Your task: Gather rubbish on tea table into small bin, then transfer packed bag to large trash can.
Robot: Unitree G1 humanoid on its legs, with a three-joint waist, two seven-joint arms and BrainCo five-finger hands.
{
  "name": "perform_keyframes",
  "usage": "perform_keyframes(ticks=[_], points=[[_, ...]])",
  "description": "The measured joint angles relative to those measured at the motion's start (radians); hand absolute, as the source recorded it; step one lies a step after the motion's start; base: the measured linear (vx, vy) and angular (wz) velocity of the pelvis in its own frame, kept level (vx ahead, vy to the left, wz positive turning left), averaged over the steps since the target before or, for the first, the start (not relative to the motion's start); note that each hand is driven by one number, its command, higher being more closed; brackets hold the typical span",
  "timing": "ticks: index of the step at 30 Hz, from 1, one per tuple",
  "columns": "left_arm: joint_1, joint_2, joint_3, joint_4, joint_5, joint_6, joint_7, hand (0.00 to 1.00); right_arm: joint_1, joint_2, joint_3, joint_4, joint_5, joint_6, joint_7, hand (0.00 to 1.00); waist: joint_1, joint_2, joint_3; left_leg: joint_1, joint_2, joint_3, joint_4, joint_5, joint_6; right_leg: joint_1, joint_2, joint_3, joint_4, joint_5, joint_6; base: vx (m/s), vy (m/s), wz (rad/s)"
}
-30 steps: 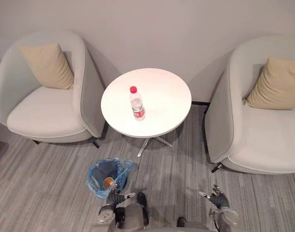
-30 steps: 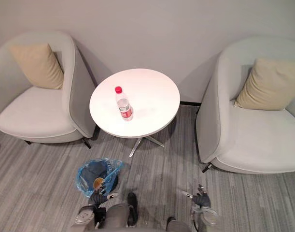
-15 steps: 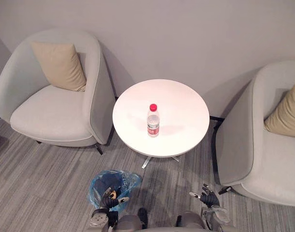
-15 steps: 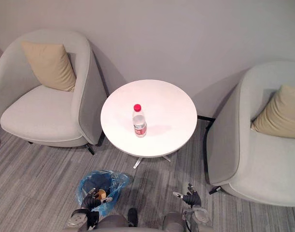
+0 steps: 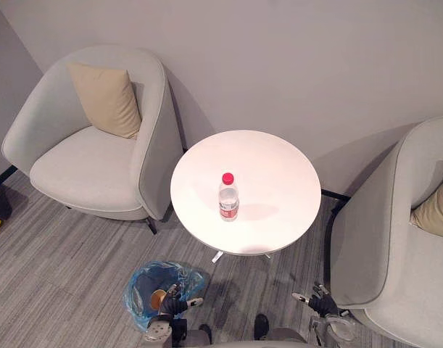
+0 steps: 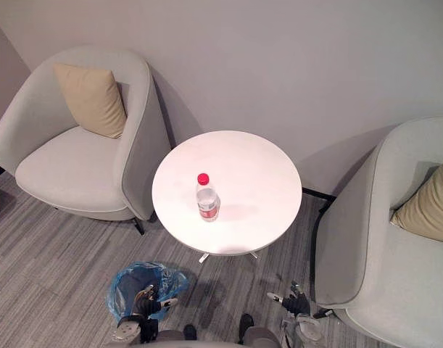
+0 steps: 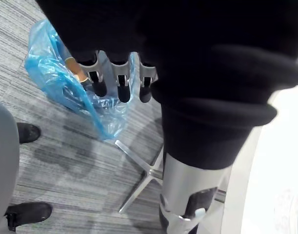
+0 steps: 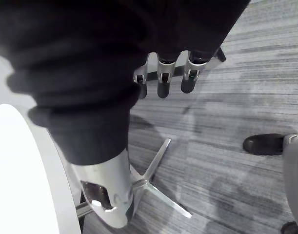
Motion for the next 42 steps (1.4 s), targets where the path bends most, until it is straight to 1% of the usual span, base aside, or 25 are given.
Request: perform_keyframes(ticks=[5,8,10,13,14,17,21,23,28,31,33,38,40,41,42], points=[[0.003,0.004,-0.002,-0.001,0.000,0.000,0.000,0.00,0.034,0.001,0.001,-0.162,0.000,-0.004,0.001,0.00,-0.001,-0.005,-0.012,-0.001,-0.011,-0.012,-0.011,0.008,0.000,0.023,-0.005,-0.008,-0.055,0.027,0.006,-0.03,0.010,0.04],[0.005,0.005,-0.005,-0.010,0.000,0.000,0.000,0.00,0.042,-0.006,0.001,-0.257,-0.003,-0.020,0.000,0.00,-0.009,-0.009,-0.021,-0.009,-0.015,-0.029,-0.014,0.014,0.004,0.031,-0.012,-0.028,-0.071,0.034,0.007,-0.03,0.001,0.19],[0.012,0.006,-0.005,-0.018,-0.001,0.000,0.000,0.00,0.040,-0.007,0.001,-0.291,-0.007,-0.021,0.000,0.00,-0.008,-0.013,-0.028,-0.013,-0.015,-0.030,-0.016,0.014,0.004,0.031,-0.012,-0.028,-0.081,0.039,0.006,-0.01,-0.001,0.03],[0.026,0.009,-0.006,-0.034,-0.001,-0.001,0.000,0.00,0.042,-0.008,0.001,-0.370,-0.012,-0.035,-0.001,0.00,0.000,-0.015,-0.036,-0.012,-0.015,-0.031,-0.027,0.019,0.003,0.032,-0.010,-0.029,-0.092,0.043,0.005,0.00,-0.003,0.02],[0.027,0.011,-0.006,-0.042,-0.001,-0.001,-0.001,0.00,0.042,-0.008,0.001,-0.418,-0.020,-0.039,-0.001,0.00,0.000,-0.015,-0.036,-0.012,-0.015,-0.036,-0.034,0.024,0.003,0.032,-0.011,-0.031,-0.094,0.043,0.005,-0.01,-0.008,0.09],[0.045,0.012,-0.005,-0.092,-0.002,-0.003,-0.002,0.00,0.029,-0.015,0.003,-0.505,-0.039,-0.060,-0.003,0.00,0.002,-0.018,-0.038,-0.018,-0.015,-0.051,-0.042,0.029,0.000,0.032,-0.010,-0.050,-0.100,0.045,0.005,-0.01,-0.015,0.15],[0.046,0.013,-0.005,-0.105,-0.002,-0.004,-0.003,0.00,-0.028,-0.018,0.015,-0.514,-0.043,-0.071,-0.008,0.00,0.005,-0.019,-0.038,-0.027,-0.016,-0.061,-0.044,0.032,0.000,0.032,-0.009,-0.059,-0.110,0.045,0.004,-0.01,-0.009,0.12],[0.047,0.013,-0.005,-0.111,-0.002,-0.005,-0.003,0.00,-0.052,-0.021,0.037,-0.516,-0.055,-0.079,-0.016,0.00,0.006,-0.018,-0.038,-0.036,-0.017,-0.082,-0.044,0.034,-0.001,0.036,-0.004,-0.083,-0.118,0.045,0.004,-0.01,-0.029,0.24],[0.046,0.020,-0.005,-0.111,-0.003,-0.005,-0.003,0.00,-0.109,-0.028,0.076,-0.517,-0.079,-0.079,-0.032,0.00,0.008,-0.018,-0.038,-0.062,-0.023,-0.113,-0.045,0.042,-0.003,0.034,-0.004,-0.112,-0.131,0.045,0.004,-0.02,-0.017,0.23],[0.046,0.021,-0.005,-0.111,-0.011,-0.005,-0.004,0.00,-0.148,-0.033,0.093,-0.516,-0.080,-0.079,-0.047,0.00,0.015,-0.016,-0.037,-0.075,-0.024,-0.137,-0.049,0.051,-0.007,0.031,-0.004,-0.139,-0.134,0.045,0.003,-0.03,-0.025,0.25],[0.045,0.020,-0.006,-0.111,-0.011,-0.006,-0.004,0.00,-0.176,-0.039,0.098,-0.504,-0.080,-0.080,-0.053,0.00,0.033,-0.015,-0.037,-0.085,-0.025,-0.156,-0.050,0.057,-0.008,0.029,-0.004,-0.158,-0.137,0.045,0.003,-0.04,-0.019,0.24],[0.046,0.020,-0.006,-0.111,-0.032,-0.008,-0.003,0.00,-0.259,-0.046,0.135,-0.440,-0.079,-0.080,-0.071,0.00,0.035,-0.009,-0.032,-0.100,-0.029,-0.195,-0.084,0.093,-0.010,0.025,-0.008,-0.201,-0.148,0.047,0.000,-0.06,-0.012,0.29],[0.047,0.020,-0.006,-0.111,-0.032,-0.008,-0.003,0.00,-0.282,-0.046,0.140,-0.419,-0.078,-0.079,-0.071,0.00,0.043,-0.005,-0.030,-0.108,-0.030,-0.200,-0.085,0.096,-0.011,0.021,-0.008,-0.207,-0.147,0.048,-0.001,-0.05,-0.001,0.16],[0.047,0.020,-0.006,-0.111,-0.033,-0.008,-0.003,0.00,-0.295,-0.046,0.140,-0.415,-0.078,-0.079,-0.073,0.00,0.058,-0.003,-0.028,-0.116,-0.030,-0.204,-0.084,0.099,-0.013,0.013,-0.009,-0.210,-0.146,0.048,-0.001,-0.04,0.004,0.07],[0.047,0.020,-0.006,-0.111,-0.033,-0.008,-0.002,0.00,-0.303,-0.046,0.140,-0.410,-0.078,-0.079,-0.074,0.00,0.058,-0.002,-0.026,-0.118,-0.030,-0.205,-0.084,0.100,-0.013,0.012,-0.009,-0.211,-0.146,0.049,-0.001,-0.04,0.003,0.12]])
